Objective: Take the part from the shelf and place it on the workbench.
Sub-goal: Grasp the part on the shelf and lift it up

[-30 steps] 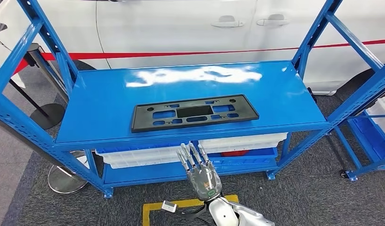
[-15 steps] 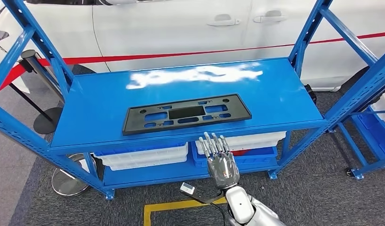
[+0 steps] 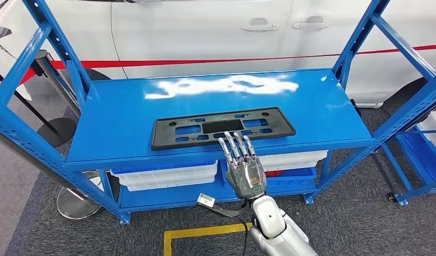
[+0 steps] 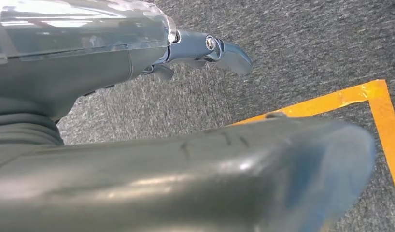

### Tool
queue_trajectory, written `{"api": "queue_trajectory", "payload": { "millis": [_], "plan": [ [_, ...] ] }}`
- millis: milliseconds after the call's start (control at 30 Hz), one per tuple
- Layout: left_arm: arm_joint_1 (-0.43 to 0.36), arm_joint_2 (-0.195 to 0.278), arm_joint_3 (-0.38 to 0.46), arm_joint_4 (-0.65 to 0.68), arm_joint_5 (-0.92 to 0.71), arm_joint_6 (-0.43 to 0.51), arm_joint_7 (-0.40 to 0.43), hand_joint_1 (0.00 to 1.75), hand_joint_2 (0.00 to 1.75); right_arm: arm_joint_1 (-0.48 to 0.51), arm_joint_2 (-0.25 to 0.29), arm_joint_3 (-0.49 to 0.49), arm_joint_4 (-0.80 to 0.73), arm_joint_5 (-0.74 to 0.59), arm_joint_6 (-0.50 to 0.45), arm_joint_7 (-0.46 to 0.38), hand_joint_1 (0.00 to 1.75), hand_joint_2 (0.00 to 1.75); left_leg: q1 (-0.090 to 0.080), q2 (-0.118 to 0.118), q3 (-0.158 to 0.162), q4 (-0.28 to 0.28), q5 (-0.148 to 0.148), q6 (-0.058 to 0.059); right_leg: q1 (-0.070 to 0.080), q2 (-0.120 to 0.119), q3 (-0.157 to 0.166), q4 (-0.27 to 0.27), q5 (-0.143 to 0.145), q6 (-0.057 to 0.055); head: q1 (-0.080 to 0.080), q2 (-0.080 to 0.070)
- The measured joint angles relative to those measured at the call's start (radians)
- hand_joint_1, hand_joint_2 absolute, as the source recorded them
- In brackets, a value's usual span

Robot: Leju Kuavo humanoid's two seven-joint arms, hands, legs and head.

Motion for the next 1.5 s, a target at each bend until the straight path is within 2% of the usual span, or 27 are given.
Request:
{"api": "queue_trajectory", "payload": {
  "millis": [33, 67, 100, 200, 267, 367, 433, 500, 533, 567, 600, 633, 667, 733, 767, 900, 967, 1033, 1067, 1100, 1133, 1200, 1267, 1300, 1400, 1433, 1500],
  "plan": [
    [0.000, 0.000, 0.001, 0.000, 0.001, 0.000, 0.002, 0.00, 0.00, 0.002, 0.003, -0.003, 0.000, 0.000, 0.000, -0.005, 0.00, 1.75, -0.001, 0.000, -0.001, 0.000, 0.000, 0.000, 0.000, 0.000, -0.024, 0.048, -0.013, 0.001, 0.000, 0.000],
    [0.000, 0.000, 0.003, 0.000, 0.003, 0.001, 0.004, 0.00, 0.00, 0.002, 0.007, -0.005, 0.000, 0.000, 0.000, -0.011, 0.00, 1.75, -0.002, -0.001, -0.001, 0.001, 0.000, 0.000, 0.000, 0.000, -0.034, 0.065, -0.009, 0.000, 0.000, 0.000],
    [0.000, 0.000, 0.004, 0.000, 0.005, 0.002, 0.007, 0.00, 0.00, 0.001, 0.013, -0.006, 0.000, 0.000, 0.000, -0.016, 0.00, 1.75, -0.003, -0.001, 0.000, 0.001, 0.000, 0.000, 0.000, 0.000, -0.022, 0.038, 0.016, -0.004, 0.000, 0.000],
    [-0.002, -0.004, 0.007, 0.002, 0.006, 0.005, 0.016, 0.00, 0.00, -0.014, 0.034, -0.006, 0.001, 0.000, 0.000, -0.023, 0.00, 1.75, -0.007, -0.002, 0.003, 0.002, -0.002, -0.004, 0.009, 0.002, 0.073, -0.161, 0.111, -0.028, 0.000, 0.000],
    [-0.003, -0.007, 0.008, 0.003, 0.006, 0.007, 0.022, 0.00, 0.00, -0.024, 0.045, -0.006, 0.003, 0.000, 0.000, -0.025, 0.00, 1.75, -0.008, -0.002, 0.001, 0.002, -0.004, -0.012, 0.015, 0.002, 0.099, -0.222, 0.122, -0.038, 0.000, 0.000],
    [-0.004, -0.007, 0.011, 0.003, 0.006, 0.008, 0.027, 0.00, 0.00, -0.031, 0.060, -0.006, 0.009, 0.000, -0.001, -0.029, 0.00, 1.75, -0.007, -0.001, 0.000, 0.007, -0.010, -0.030, 0.011, 0.002, 0.106, -0.236, 0.126, -0.047, 0.000, 0.000],
    [-0.005, -0.007, 0.014, 0.003, 0.006, 0.008, 0.031, 0.00, 0.00, -0.039, 0.071, -0.006, 0.015, -0.001, -0.001, -0.036, 0.00, 1.75, -0.006, -0.001, -0.026, 0.067, -0.046, -0.040, 0.004, 0.000, 0.113, -0.247, 0.129, -0.056, 0.000, 0.000],
    [-0.005, -0.008, 0.016, 0.003, 0.006, 0.008, 0.036, 0.00, 0.00, -0.048, 0.079, -0.006, 0.024, -0.002, -0.001, -0.044, 0.00, 1.75, -0.001, -0.001, -0.088, 0.196, -0.108, -0.047, 0.005, -0.002, 0.116, -0.247, 0.126, -0.062, 0.000, 0.000],
    [-0.004, -0.008, 0.016, 0.003, 0.006, 0.008, 0.039, 0.00, 0.00, -0.050, 0.081, -0.006, 0.029, -0.002, -0.001, -0.048, 0.00, 1.75, 0.001, -0.001, -0.120, 0.256, -0.128, -0.050, 0.006, -0.002, 0.117, -0.247, 0.123, -0.062, 0.000, 0.000],
    [-0.003, -0.009, 0.017, 0.003, 0.006, 0.009, 0.041, 0.00, 0.00, -0.050, 0.083, -0.006, 0.035, -0.003, -0.001, -0.050, 0.00, 1.75, 0.003, -0.001, -0.138, 0.286, -0.130, -0.053, 0.007, -0.002, 0.118, -0.245, 0.120, -0.062, 0.000, 0.000],
    [-0.003, -0.009, 0.017, 0.003, 0.006, 0.009, 0.043, 0.00, 0.00, -0.051, 0.084, -0.006, 0.039, -0.002, -0.001, -0.051, 0.00, 1.75, 0.004, 0.000, -0.136, 0.276, -0.110, -0.054, 0.006, -0.001, 0.121, -0.244, 0.116, -0.060, 0.000, 0.000],
    [-0.002, -0.009, 0.017, 0.003, 0.006, 0.009, 0.044, 0.00, 0.00, -0.051, 0.086, -0.006, 0.043, -0.002, -0.001, -0.051, 0.00, 1.75, 0.005, 0.000, -0.116, 0.228, -0.075, -0.054, 0.005, -0.001, 0.126, -0.241, 0.111, -0.058, 0.000, 0.000],
    [-0.003, -0.009, 0.018, 0.003, 0.006, 0.009, 0.045, 0.00, 0.00, -0.052, 0.088, -0.006, 0.046, -0.002, -0.001, -0.052, 0.00, 1.75, 0.006, 0.002, -0.082, 0.155, -0.037, -0.053, 0.005, -0.001, 0.132, -0.239, 0.105, -0.054, 0.000, 0.000],
    [-0.004, -0.009, 0.018, 0.003, 0.005, 0.010, 0.046, 0.00, 0.00, -0.055, 0.091, -0.006, 0.050, -0.003, -0.001, -0.053, 0.00, 1.75, 0.004, 0.003, -0.024, 0.037, 0.000, -0.046, 0.008, 0.000, 0.140, -0.235, 0.093, -0.043, 0.000, 0.000],
    [-0.005, -0.009, 0.018, 0.003, 0.005, 0.011, 0.046, 0.00, 0.00, -0.057, 0.092, -0.006, 0.052, -0.005, -0.001, -0.054, 0.00, 1.75, 0.002, 0.003, -0.012, 0.013, 0.000, -0.040, 0.009, 0.000, 0.141, -0.234, 0.089, -0.037, 0.000, 0.000],
    [-0.002, -0.011, 0.019, 0.003, 0.004, 0.013, 0.056, 0.00, 0.00, -0.061, 0.092, -0.006, 0.061, -0.009, -0.002, -0.065, 0.00, 1.75, 0.002, -0.001, 0.006, 0.001, -0.014, -0.012, 0.008, 0.002, 0.139, -0.206, 0.082, -0.013, 0.000, 0.000],
    [-0.003, -0.012, 0.019, 0.003, 0.004, 0.014, 0.061, 0.00, 0.00, -0.064, 0.092, -0.006, 0.064, -0.008, -0.002, -0.070, 0.00, 1.75, 0.004, -0.002, 0.022, -0.003, -0.022, -0.001, 0.004, 0.002, 0.090, -0.120, 0.051, -0.004, 0.000, 0.000],
    [-0.004, -0.012, 0.020, 0.003, 0.004, 0.015, 0.063, 0.00, 0.00, -0.062, 0.092, -0.006, 0.070, -0.007, -0.002, -0.073, 0.00, 1.75, 0.003, -0.003, 0.036, -0.003, -0.036, 0.004, 0.004, 0.002, -0.002, 0.012, 0.009, 0.002, 0.000, 0.000],
    [-0.003, -0.012, 0.020, 0.003, 0.004, 0.016, 0.064, 0.00, 0.00, -0.059, 0.092, -0.006, 0.073, -0.007, -0.002, -0.074, 0.00, 1.75, 0.002, -0.004, 0.045, -0.003, -0.044, 0.004, 0.004, 0.002, -0.042, 0.055, 0.003, 0.002, 0.000, 0.000],
    [-0.001, -0.012, 0.020, 0.003, 0.004, 0.017, 0.064, 0.00, 0.00, -0.057, 0.092, -0.006, 0.076, -0.007, -0.002, -0.074, 0.00, 1.75, 0.001, -0.005, 0.057, -0.003, -0.053, 0.003, 0.004, 0.002, -0.064, 0.062, 0.016, 0.000, 0.000, 0.000],
    [0.001, -0.013, 0.020, 0.003, 0.003, 0.017, 0.064, 0.00, 0.00, -0.056, 0.092, -0.006, 0.079, -0.006, -0.002, -0.074, 0.00, 1.75, 0.001, -0.006, 0.072, -0.003, -0.063, 0.002, 0.006, 0.002, -0.066, 0.032, 0.046, -0.004, 0.000, 0.000],
    [0.003, -0.016, 0.020, 0.005, 0.002, 0.018, 0.064, 0.00, 0.00, -0.056, 0.092, -0.006, 0.083, -0.005, -0.002, -0.074, 0.00, 1.75, 0.000, -0.007, 0.101, -0.004, -0.085, -0.002, 0.013, 0.003, -0.037, -0.099, 0.145, -0.024, 0.000, 0.000],
    [0.001, -0.021, 0.021, 0.008, -0.002, 0.018, 0.062, 0.00, 0.00, -0.057, 0.091, -0.007, 0.089, -0.003, -0.002, -0.073, 0.00, 1.75, 0.000, -0.010, 0.116, -0.007, -0.102, -0.011, 0.024, 0.004, -0.014, -0.193, 0.208, -0.044, 0.000, 0.000],
    [0.000, -0.023, 0.021, 0.010, -0.004, 0.019, 0.060, 0.00, 0.00, -0.059, 0.091, -0.007, 0.092, -0.002, -0.002, -0.071, 0.00, 1.75, 0.001, -0.010, 0.120, -0.008, -0.106, -0.017, 0.028, 0.005, -0.011, -0.213, 0.217, -0.051, 0.000, 0.000],
    [-0.003, -0.022, 0.021, 0.011, -0.008, 0.020, 0.056, 0.00, 0.00, -0.071, 0.089, -0.007, 0.101, -0.001, -0.003, -0.060, 0.00, 1.75, 0.000, -0.005, 0.134, 0.001, -0.109, -0.035, 0.024, 0.007, 0.014, -0.232, 0.203, -0.064, 0.000, 0.000],
    [-0.004, -0.022, 0.021, 0.011, -0.009, 0.020, 0.055, 0.00, 0.00, -0.077, 0.089, -0.007, 0.106, 0.000, -0.003, -0.053, 0.00, 1.75, 0.001, -0.004, 0.122, 0.029, -0.115, -0.040, 0.020, 0.007, 0.026, -0.237, 0.199, -0.069, 0.000, 0.000],
    [-0.007, -0.022, 0.020, 0.011, -0.013, 0.018, 0.054, 0.00, 0.00, -0.090, 0.088, -0.003, 0.120, 0.001, -0.003, -0.029, 0.00, 1.75, 0.004, -0.003, 0.061, 0.136, -0.151, -0.047, 0.017, 0.006, 0.044, -0.242, 0.188, -0.074, 0.000, 0.000]
  ]
}}
